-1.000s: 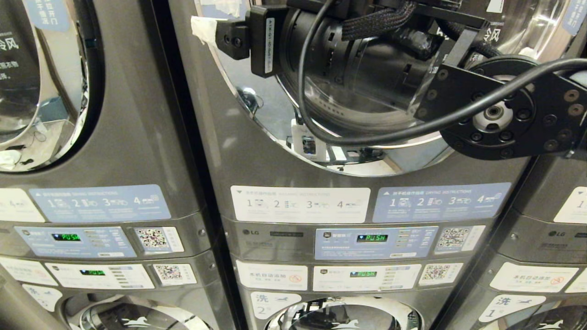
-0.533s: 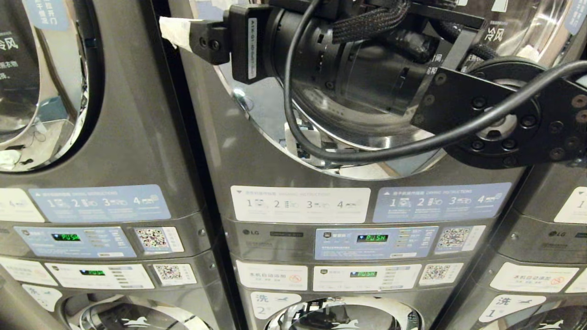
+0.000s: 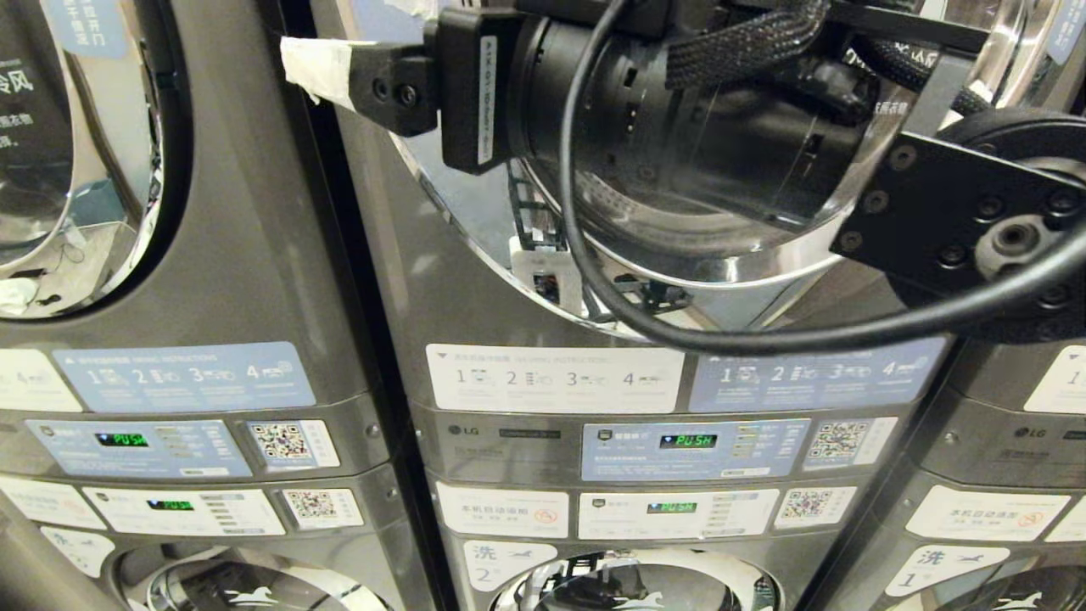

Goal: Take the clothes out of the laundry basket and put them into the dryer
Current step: Open the dryer

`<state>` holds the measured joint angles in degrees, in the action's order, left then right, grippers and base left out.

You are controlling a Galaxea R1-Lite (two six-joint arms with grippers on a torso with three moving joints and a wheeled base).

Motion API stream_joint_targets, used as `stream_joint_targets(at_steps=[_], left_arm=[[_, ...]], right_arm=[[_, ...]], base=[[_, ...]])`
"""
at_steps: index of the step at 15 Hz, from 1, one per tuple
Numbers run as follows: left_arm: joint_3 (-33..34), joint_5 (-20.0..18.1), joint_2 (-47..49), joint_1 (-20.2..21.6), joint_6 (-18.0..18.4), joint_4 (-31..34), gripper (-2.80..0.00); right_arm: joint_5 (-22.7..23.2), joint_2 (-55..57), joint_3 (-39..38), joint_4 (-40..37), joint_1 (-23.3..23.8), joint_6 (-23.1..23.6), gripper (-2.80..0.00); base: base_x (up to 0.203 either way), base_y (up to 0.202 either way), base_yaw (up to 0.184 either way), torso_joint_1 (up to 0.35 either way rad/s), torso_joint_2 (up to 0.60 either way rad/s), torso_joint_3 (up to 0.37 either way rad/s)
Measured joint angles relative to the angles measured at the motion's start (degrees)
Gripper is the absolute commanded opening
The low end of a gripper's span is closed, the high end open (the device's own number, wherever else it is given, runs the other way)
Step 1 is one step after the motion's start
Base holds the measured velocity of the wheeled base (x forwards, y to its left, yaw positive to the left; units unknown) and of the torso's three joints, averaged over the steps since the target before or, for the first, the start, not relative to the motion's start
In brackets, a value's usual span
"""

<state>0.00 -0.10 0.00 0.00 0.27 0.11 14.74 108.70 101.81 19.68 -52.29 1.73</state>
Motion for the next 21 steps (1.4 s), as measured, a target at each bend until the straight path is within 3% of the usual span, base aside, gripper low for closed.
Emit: stream_joint_targets(at_steps=[6, 15, 21], left_arm=[[0.0, 0.0, 0.0, 0.0, 0.0, 0.0, -2.80], [0.0, 0.0, 0.0, 0.0, 0.0, 0.0, -2.80], [0.0, 0.0, 0.0, 0.0, 0.0, 0.0, -2.80]], right_arm=[[1.5, -8.2, -14.2, 5.5, 0.0, -1.0, 0.00], [8.6, -20.2, -27.2, 5.9, -0.2, -1.8, 0.00], [8.9, -31.2, -36.3, 5.6, -0.1, -4.1, 0.00]], base=[[0.000, 0.000, 0.000, 0.000, 0.00, 0.000], [0.000, 0.000, 0.000, 0.000, 0.00, 0.000], [0.000, 0.000, 0.000, 0.000, 0.00, 0.000]])
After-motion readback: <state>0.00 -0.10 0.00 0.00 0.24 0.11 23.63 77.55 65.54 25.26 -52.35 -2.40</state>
